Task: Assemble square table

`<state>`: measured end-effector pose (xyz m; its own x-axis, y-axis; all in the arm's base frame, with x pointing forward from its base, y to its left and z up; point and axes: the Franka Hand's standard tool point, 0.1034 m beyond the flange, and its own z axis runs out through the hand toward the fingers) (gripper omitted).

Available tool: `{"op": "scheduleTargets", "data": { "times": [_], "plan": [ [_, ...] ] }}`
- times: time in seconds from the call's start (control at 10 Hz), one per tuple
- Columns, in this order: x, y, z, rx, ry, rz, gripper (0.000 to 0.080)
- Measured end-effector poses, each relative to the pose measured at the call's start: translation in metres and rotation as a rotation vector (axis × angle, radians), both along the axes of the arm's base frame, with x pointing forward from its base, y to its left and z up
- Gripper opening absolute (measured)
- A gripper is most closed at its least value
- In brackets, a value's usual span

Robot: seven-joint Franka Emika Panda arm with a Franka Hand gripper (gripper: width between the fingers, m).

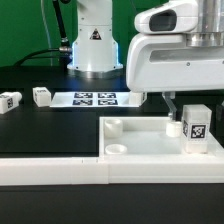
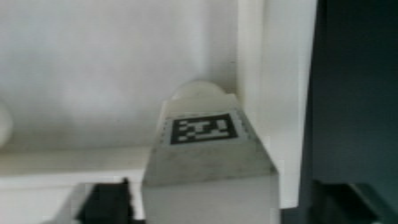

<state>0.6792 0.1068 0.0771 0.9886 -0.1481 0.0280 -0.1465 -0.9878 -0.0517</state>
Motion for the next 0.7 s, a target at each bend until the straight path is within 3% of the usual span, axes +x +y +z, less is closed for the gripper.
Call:
{"op": "scheduleTargets", "data": {
  "times": [0.1, 0.2, 0.4, 0.7],
  "plan": [
    [-0.0003, -0.0014, -0.0002, 0.001, 0.005, -0.065, 0.0404],
    [-0.0002, -0.0025, -0.0004, 0.002, 0.008, -0.134, 0.0291],
    [-0.0004, -0.0026, -0.0006, 0.005, 0.011, -0.284, 0.0291],
    [-0.0015, -0.0021, -0.0002, 0.012, 0.020, -0.811, 0.0291]
  ]
}}
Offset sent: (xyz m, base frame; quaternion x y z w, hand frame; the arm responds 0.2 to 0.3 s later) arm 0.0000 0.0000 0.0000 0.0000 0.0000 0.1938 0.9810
